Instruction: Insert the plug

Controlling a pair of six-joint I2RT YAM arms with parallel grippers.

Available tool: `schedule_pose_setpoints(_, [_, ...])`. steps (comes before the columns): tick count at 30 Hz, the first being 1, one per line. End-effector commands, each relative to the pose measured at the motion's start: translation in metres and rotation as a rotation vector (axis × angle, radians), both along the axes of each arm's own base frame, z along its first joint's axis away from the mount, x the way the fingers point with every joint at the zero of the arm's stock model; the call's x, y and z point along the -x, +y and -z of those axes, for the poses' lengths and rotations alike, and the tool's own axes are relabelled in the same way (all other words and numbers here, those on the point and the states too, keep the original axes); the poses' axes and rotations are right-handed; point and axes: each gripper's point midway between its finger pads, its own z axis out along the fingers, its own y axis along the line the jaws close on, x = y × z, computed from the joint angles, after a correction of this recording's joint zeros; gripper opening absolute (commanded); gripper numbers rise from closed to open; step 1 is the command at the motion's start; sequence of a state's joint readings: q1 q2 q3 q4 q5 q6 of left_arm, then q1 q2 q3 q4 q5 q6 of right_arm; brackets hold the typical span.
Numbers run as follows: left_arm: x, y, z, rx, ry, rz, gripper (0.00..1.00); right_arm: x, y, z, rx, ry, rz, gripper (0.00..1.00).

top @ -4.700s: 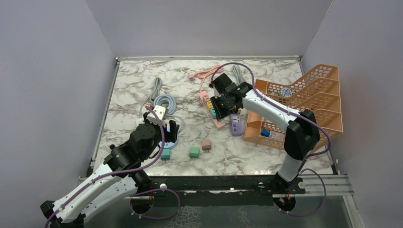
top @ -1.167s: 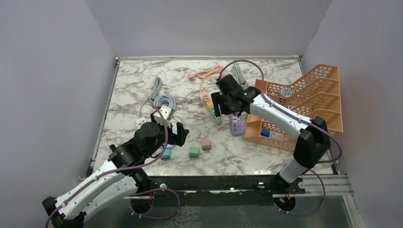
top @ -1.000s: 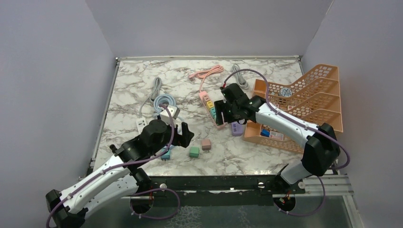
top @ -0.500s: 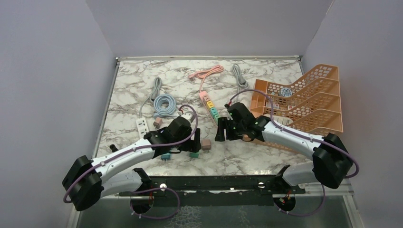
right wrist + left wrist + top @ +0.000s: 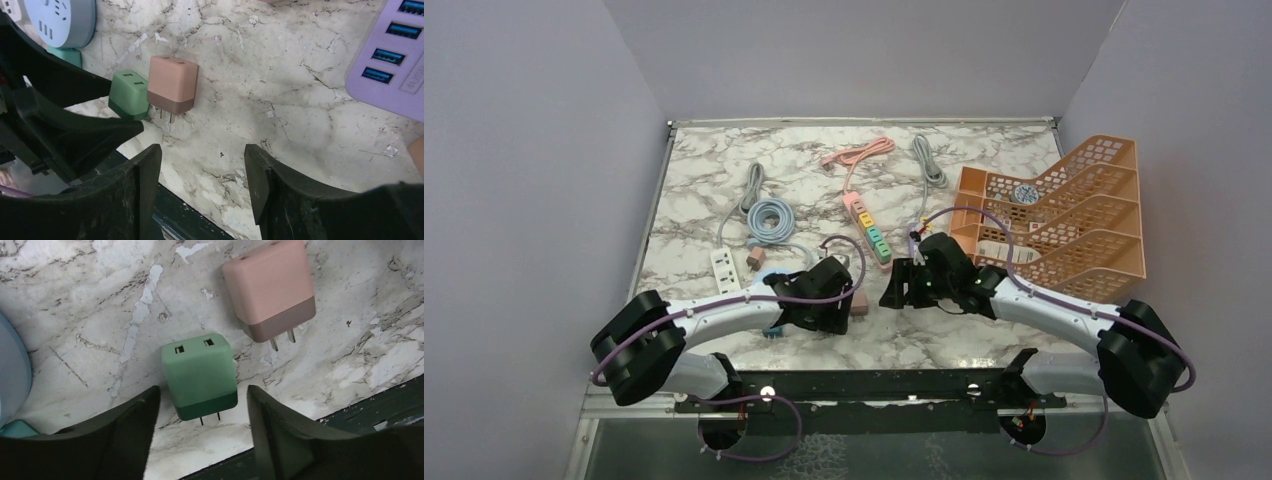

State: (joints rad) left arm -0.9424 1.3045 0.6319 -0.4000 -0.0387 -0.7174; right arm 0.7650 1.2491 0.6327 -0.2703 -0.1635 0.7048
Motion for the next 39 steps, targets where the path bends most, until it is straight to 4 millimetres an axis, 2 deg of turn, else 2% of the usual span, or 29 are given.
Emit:
schedule_pose_setpoints(1, [-0.011,-0.006,-0.008,-0.036,-0.036,-0.021,0.59,0.001,0.012,-0.016,-0.116,-0.049,-0.015,0.61])
schedule_pose_setpoints(4, [-0.018,-0.01,-0.016,-0.027,-0.077,-0.035,0.43,0.004,0.014,-0.021,-0.154,-0.07,-0.035,0.61])
schedule_pose_setpoints(7, [-0.026,-0.011,-0.029,-0.005,-0.126,-0.053,0.36,0.008,0.017,-0.025,-0.185,-0.077,-0.065,0.61])
schedule_pose_setpoints(12, [-0.039,-0.017,-0.067,0.074,-0.236,-0.052,0.35,0.016,0.028,-0.042,-0.271,-0.104,-0.134,0.61])
schedule_pose_setpoints(18, [-0.052,-0.032,-0.124,0.225,-0.321,-0.113,0.37,0.021,0.047,-0.075,-0.424,-0.194,-0.251,0.61])
schedule_pose_setpoints(22, [-0.062,-0.039,-0.168,0.367,-0.357,-0.243,0.4,0.009,0.056,-0.103,-0.489,-0.354,-0.285,0.61])
schedule_pose_setpoints(25, [-0.069,-0.047,-0.204,0.535,-0.382,-0.335,0.4,0.0,0.061,-0.128,-0.545,-0.473,-0.297,0.61])
schedule_pose_setpoints(30, [-0.078,-0.052,-0.249,0.751,-0.393,-0.468,0.4,-0.023,0.06,-0.165,-0.569,-0.654,-0.229,0.61])
schedule_pose_setpoints(35, [-0.085,-0.053,-0.269,0.886,-0.352,-0.598,0.41,-0.038,0.059,-0.21,-0.616,-0.806,-0.174,0.61])
schedule_pose_setpoints(39, [-0.089,-0.055,-0.282,0.946,-0.335,-0.647,0.42,-0.046,0.063,-0.234,-0.636,-0.861,-0.169,0.61])
